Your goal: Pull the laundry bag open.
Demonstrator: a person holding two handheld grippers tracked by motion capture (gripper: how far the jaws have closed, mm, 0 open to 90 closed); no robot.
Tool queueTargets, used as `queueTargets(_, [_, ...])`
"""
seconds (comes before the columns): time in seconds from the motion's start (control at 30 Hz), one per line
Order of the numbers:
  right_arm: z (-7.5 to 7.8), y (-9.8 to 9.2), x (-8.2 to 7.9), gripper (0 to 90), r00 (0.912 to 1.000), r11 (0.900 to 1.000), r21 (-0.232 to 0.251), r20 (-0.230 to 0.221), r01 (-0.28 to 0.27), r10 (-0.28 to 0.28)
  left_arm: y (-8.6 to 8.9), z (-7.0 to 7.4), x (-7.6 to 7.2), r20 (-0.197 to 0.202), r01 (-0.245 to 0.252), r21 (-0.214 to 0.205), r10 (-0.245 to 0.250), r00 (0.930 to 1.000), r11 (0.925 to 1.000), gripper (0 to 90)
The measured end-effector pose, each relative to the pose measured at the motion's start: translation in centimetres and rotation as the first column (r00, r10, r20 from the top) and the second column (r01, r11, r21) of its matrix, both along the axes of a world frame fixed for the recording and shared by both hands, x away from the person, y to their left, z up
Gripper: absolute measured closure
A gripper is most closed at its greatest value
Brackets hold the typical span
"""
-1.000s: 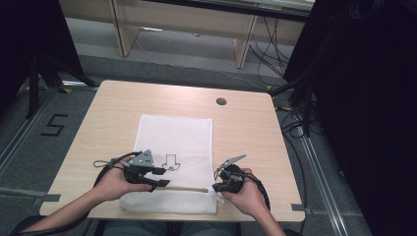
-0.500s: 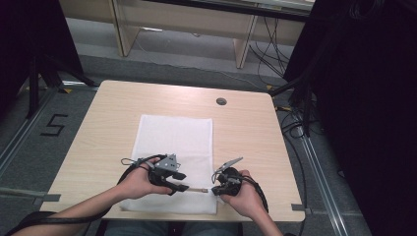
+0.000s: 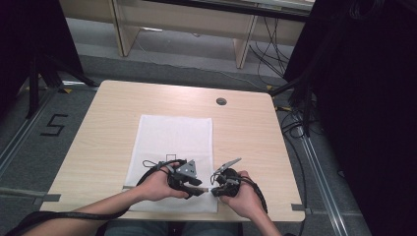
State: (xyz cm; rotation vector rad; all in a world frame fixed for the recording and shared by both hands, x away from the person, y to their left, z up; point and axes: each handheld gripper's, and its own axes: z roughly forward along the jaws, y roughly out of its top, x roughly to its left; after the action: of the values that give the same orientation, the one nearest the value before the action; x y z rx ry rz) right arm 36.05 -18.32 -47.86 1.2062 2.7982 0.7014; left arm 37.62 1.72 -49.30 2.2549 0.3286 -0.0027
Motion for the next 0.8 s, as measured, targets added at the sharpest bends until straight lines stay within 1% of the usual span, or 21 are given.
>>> queueTargets(0.07, [0.5,-0.4,0.2,90.0,0.9986,0.9996,0.011,0.046,0.026,-0.027,-0.2,-0.2,0.0,0.003,0.006,0.005,-0.006,1.0,1.0,63.5])
queueTargets(0.1, [0.6,-0.5,0.3,90.0,0.9982,0.9994,0.011,0.051,0.031,-0.032,-0.3,-0.3,0.1,0.011,0.013,0.009,-0.013,0.9999,0.9999,63.7])
queueTargets(0.13, [0.5,-0.6,0.3,90.0,0.9982,0.9994,0.008,0.049,0.034,-0.034,-0.5,-0.4,0.0,0.005,0.008,0.01,-0.008,1.0,0.9999,63.9])
queueTargets(0.2, [0.0,-0.5,0.3,90.0,0.999,0.9992,-0.01,0.024,0.038,-0.037,-0.7,-0.4,0.0,0.009,0.013,0.018,-0.013,0.9999,0.9998,64.4])
queueTargets(0.23, [-0.1,-0.5,0.3,90.0,0.9992,0.9994,-0.006,0.021,0.033,-0.033,-0.8,-0.5,0.1,0.006,0.012,0.017,-0.012,0.9999,0.9998,64.7])
queueTargets(0.27, [0.0,-0.4,0.4,90.0,0.9992,0.9993,-0.021,0.026,0.032,-0.032,-0.8,-0.5,0.2,0.021,0.017,0.023,-0.018,0.9996,0.9996,65.2])
queueTargets(0.3, [0.0,-0.4,0.4,90.0,0.9993,0.9995,-0.02,0.03,0.024,-0.023,-1.0,-0.6,0.2,0.007,0.009,0.021,-0.009,0.9999,0.9997,65.6])
queueTargets(0.33, [0.0,-0.3,0.4,90.0,0.9992,0.9993,-0.024,0.029,0.03,-0.029,-1.0,-0.7,0.2,0.001,0.006,0.023,-0.006,1.0,0.9997,66.0])
queueTargets(0.37, [0.0,-0.3,0.3,90.0,0.999,0.9988,-0.023,0.016,0.043,-0.043,-1.1,-0.7,0.4,0.007,0.017,0.027,-0.017,0.9998,0.9995,66.2])
queueTargets(0.4, [-0.1,-0.3,0.4,90.0,0.9989,0.9987,-0.024,0.009,0.045,-0.045,-1.2,-0.9,0.4,-0.006,-0.002,0.022,0.002,1.0,0.9998,66.6])
queueTargets(0.47, [-0.1,-0.4,0.5,90.0,0.9992,0.9993,-0.012,0.017,0.036,-0.036,-1.2,-0.9,0.6,-0.009,-0.003,0.027,0.003,1.0,0.9996,67.2])
queueTargets(0.53, [-0.1,-0.4,0.5,90.0,0.9992,0.9993,-0.009,0.014,0.036,-0.036,-1.6,-0.8,0.7,-0.007,0.003,0.032,-0.003,1.0,0.9995,68.1])
queueTargets(0.57, [0.0,-0.4,0.4,90.0,0.9983,0.998,-0.023,-0.001,0.059,-0.059,-1.8,-0.9,0.7,0.0,0.004,0.036,-0.004,1.0,0.9994,68.8])
queueTargets(0.6, [0.0,-0.4,0.3,90.0,0.9981,0.9979,-0.023,-0.004,0.061,-0.061,-1.9,-0.8,0.7,0.004,0.01,0.047,-0.011,0.9999,0.9989,70.0])
queueTargets(0.67, [0.0,-0.4,0.3,90.0,0.9981,0.9979,-0.024,-0.002,0.061,-0.061,-2.1,-0.9,0.8,0.013,0.021,0.05,-0.021,0.9997,0.9985,71.8])
queueTargets(0.7, [0.0,-0.4,0.3,90.0,0.9981,0.9979,-0.019,-0.003,0.062,-0.062,-2.2,-1.0,0.7,0.0,0.011,0.049,-0.011,0.9999,0.9988,72.1])
queueTargets(0.73, [-0.1,-0.5,0.5,90.0,0.999,0.9989,-0.011,0.005,0.045,-0.045,-2.3,-1.0,0.7,0.009,0.023,0.051,-0.023,0.9997,0.9984,72.5])
queueTargets(0.77, [-0.1,-0.5,0.5,90.0,0.9988,0.9988,-0.012,0.002,0.048,-0.048,-2.4,-1.0,0.6,-0.003,0.017,0.051,-0.017,0.9998,0.9985,72.6])
queueTargets(0.8, [-0.1,-0.4,0.5,90.0,0.9988,0.9987,-0.012,0.001,0.049,-0.049,-2.5,-1.1,0.6,-0.006,0.015,0.049,-0.015,0.9999,0.9987,72.7])
